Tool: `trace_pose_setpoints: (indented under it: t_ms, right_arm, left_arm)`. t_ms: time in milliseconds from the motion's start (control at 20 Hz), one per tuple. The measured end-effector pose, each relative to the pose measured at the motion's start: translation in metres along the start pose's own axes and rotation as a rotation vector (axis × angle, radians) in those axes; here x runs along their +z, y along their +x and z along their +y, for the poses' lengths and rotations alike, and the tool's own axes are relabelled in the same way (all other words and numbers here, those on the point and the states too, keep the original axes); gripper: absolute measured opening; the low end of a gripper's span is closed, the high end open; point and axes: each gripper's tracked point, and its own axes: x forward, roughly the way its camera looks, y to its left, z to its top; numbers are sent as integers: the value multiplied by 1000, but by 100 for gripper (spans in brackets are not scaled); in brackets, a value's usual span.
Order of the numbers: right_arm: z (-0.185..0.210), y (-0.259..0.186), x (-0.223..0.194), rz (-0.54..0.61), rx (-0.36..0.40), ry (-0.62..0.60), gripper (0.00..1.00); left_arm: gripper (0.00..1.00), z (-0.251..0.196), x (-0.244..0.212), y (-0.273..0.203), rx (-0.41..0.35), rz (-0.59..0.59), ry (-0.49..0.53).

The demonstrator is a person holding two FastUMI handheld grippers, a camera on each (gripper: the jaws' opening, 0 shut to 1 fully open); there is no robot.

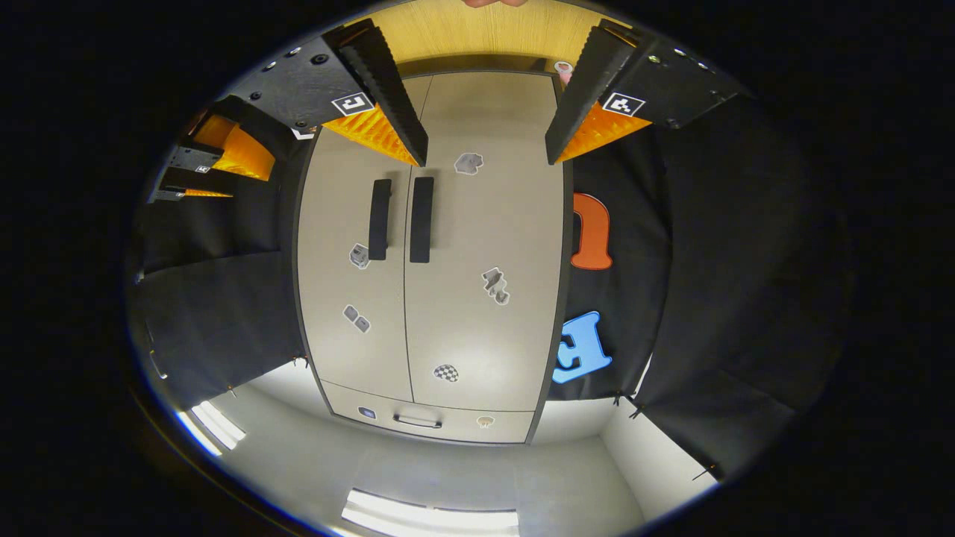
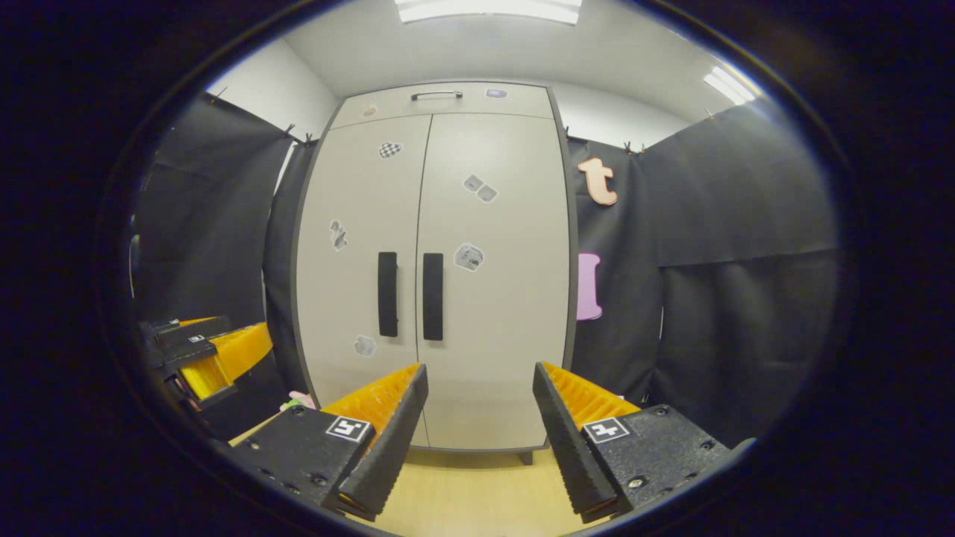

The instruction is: Open the right door of the double-door shoe cabinet with the right hand, and open the left door with the left hand.

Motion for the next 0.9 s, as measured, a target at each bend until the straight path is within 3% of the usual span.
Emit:
trace_pose_setpoints:
  t_ms: [550, 900]
  right_arm:
    - [9, 6, 11, -29, 2, 0, 89]
    - [34, 63, 33, -42, 57, 5, 89]
  left_arm:
    - [95, 5, 6, 1, -6, -15, 7]
    - [95, 8, 4, -18, -14, -13, 39]
